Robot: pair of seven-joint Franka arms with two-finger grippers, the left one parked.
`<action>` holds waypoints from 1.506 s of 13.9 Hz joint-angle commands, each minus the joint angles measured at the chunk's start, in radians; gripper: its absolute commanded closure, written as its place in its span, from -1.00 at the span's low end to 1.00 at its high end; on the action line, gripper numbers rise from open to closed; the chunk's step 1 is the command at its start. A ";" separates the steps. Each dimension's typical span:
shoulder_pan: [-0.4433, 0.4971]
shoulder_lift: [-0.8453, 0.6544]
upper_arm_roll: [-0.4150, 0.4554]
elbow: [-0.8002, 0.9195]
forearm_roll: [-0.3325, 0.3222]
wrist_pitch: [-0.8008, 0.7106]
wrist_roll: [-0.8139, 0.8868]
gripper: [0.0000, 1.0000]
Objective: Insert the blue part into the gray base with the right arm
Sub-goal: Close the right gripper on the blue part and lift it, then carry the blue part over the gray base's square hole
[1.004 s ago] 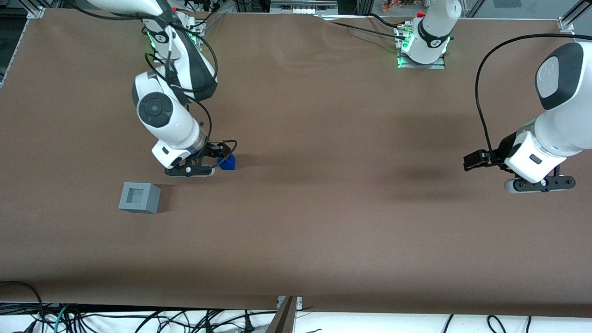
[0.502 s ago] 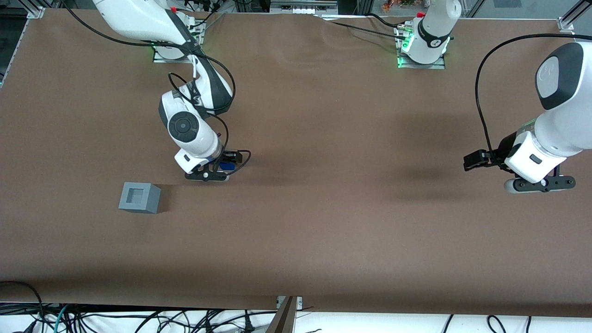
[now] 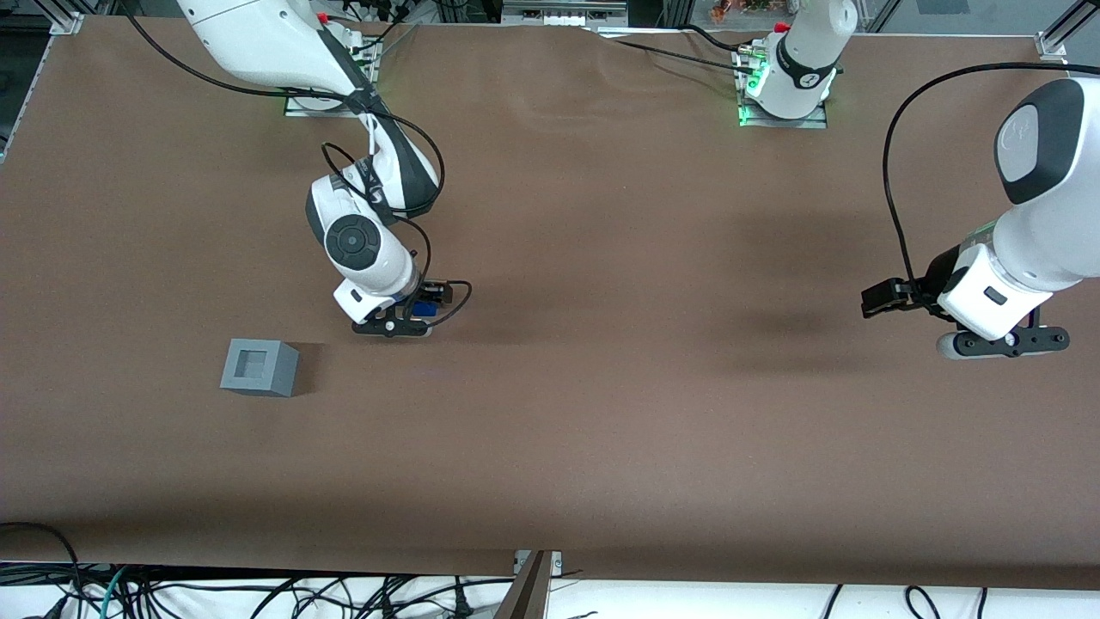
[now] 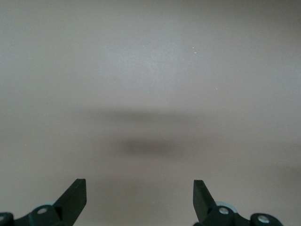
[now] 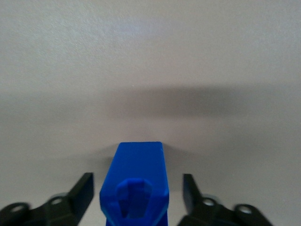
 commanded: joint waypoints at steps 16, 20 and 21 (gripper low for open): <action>-0.058 -0.113 -0.167 0.283 -0.005 -0.455 -0.278 0.65; -0.173 -0.090 -0.170 0.366 -0.006 -0.521 -0.445 0.64; -0.210 -0.081 -0.168 0.366 -0.006 -0.515 -0.487 0.64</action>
